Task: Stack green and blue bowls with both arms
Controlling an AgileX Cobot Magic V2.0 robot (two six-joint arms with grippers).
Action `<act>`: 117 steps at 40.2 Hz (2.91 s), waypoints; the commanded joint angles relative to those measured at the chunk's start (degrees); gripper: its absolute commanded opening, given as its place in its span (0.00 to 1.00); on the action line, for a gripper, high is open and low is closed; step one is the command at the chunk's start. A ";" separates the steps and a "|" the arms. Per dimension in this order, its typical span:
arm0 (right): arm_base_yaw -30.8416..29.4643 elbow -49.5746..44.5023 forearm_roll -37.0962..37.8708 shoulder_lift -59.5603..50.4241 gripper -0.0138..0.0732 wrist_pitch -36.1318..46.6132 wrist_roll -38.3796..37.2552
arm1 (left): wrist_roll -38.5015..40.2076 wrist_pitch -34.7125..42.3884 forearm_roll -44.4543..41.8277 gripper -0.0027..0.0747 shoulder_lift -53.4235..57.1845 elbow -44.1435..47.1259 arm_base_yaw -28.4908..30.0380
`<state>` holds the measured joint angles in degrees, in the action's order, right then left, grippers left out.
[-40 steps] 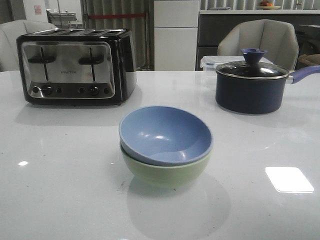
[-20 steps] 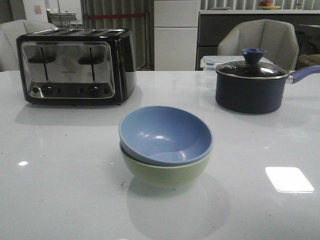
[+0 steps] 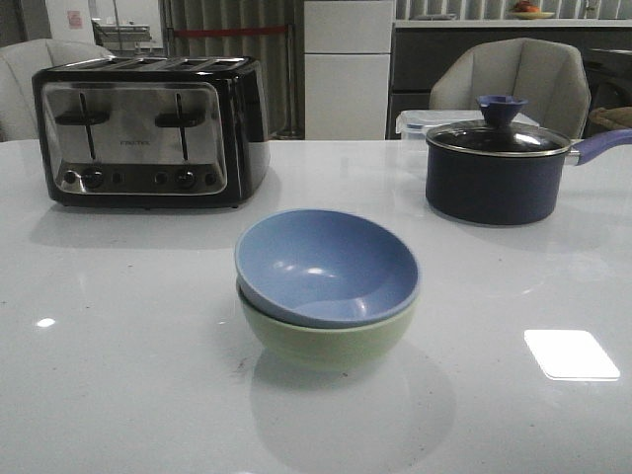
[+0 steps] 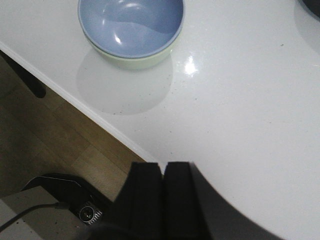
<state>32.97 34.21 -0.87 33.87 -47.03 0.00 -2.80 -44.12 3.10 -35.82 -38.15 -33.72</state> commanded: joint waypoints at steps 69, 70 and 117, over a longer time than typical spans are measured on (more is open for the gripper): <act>-0.25 1.56 0.36 -0.18 0.19 2.78 0.00 | 0.57 47.63 0.34 0.16 37.08 38.72 30.58; -0.25 1.56 0.36 -0.18 0.19 2.78 0.00 | 0.57 47.63 0.34 0.16 37.08 38.72 30.58; -30.65 -24.49 0.21 -28.46 0.19 39.14 0.00 | 0.57 47.63 0.34 0.16 37.08 38.72 30.58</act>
<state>5.03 11.82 -0.83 7.68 -18.56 0.00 -2.80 -1.66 3.09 0.15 0.00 -3.11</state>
